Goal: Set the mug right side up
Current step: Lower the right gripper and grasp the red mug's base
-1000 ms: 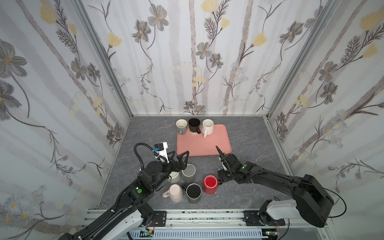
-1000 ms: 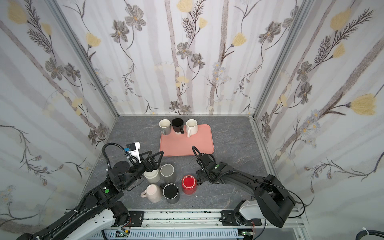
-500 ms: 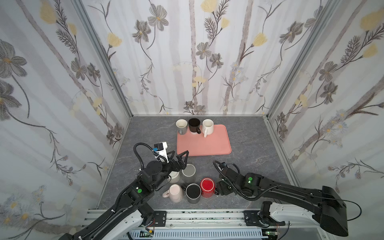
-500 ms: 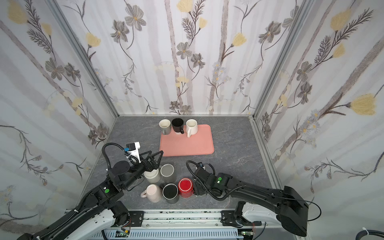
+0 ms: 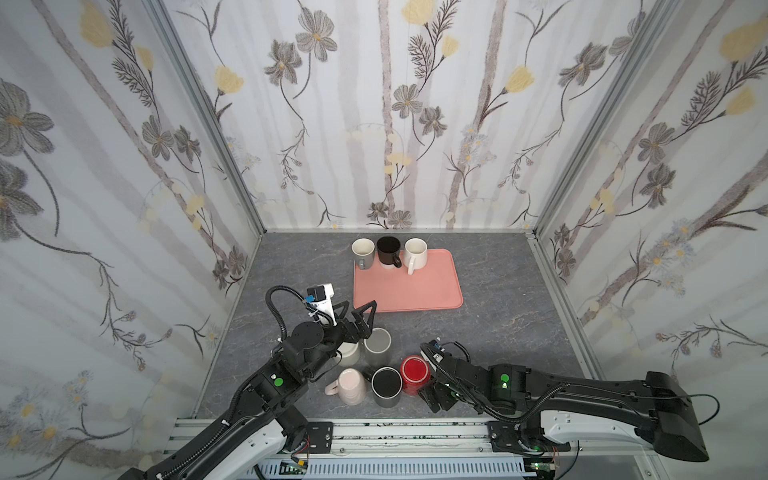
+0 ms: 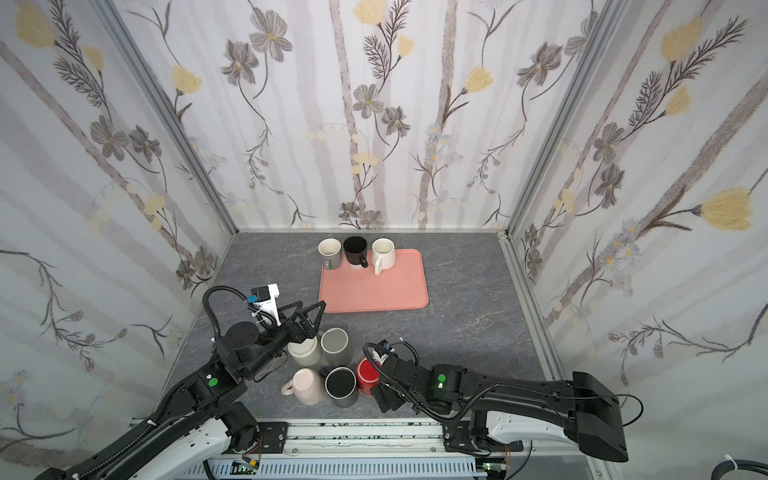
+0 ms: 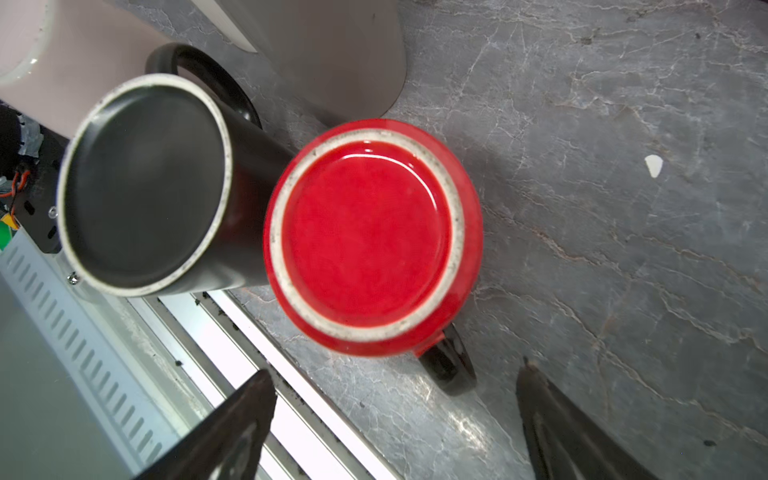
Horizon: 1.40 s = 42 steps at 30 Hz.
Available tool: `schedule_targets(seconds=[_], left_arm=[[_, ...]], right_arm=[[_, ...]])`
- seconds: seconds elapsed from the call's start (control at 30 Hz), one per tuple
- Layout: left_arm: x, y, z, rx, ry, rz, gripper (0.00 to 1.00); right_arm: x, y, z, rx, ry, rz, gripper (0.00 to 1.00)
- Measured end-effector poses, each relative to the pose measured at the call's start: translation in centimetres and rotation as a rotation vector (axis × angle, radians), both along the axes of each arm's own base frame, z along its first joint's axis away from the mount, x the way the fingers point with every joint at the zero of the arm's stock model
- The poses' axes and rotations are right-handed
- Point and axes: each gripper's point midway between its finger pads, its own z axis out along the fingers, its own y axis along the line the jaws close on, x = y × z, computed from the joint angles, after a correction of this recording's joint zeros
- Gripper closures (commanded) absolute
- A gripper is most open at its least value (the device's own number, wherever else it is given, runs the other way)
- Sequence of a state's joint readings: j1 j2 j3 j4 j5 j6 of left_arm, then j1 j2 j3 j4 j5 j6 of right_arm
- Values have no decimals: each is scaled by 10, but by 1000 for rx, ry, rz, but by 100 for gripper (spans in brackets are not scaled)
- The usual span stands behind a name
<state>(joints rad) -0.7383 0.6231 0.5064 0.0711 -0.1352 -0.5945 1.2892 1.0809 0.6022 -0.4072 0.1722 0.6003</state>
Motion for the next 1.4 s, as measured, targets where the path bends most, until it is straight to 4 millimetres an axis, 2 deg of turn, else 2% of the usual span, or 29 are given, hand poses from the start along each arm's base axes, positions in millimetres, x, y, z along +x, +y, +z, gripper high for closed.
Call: schedule_targets(seconds=[0.2,0.3,0.47,0.6,0.9,1.03,1.2,1.4], left_arm=[[1,0,-1,-1,5,1,0],[1,0,-1,-3,7,2,0],[2,-2,-4,4,16,1,0],[5,-3,-5,10,24,3,0],[3,-5,-3,1,26,-10,0],[3,-5,-3,0,26,-9,0],[4,-6,-5,1,34,-11,0],[4,-8,-7,-2,44,-18,0]], right_arm=[[11,0,-14,-56,-31,-48,17],[19,3,-11,-30,-52,-90,22],[29,13,-2,37,-65,-120,36],[29,19,-1,59,-63,-116,42],[26,14,-17,23,-39,-115,63],[25,16,-20,11,-34,-102,66],[32,15,-21,-21,-60,-121,64],[37,17,-24,-60,-90,-118,74]])
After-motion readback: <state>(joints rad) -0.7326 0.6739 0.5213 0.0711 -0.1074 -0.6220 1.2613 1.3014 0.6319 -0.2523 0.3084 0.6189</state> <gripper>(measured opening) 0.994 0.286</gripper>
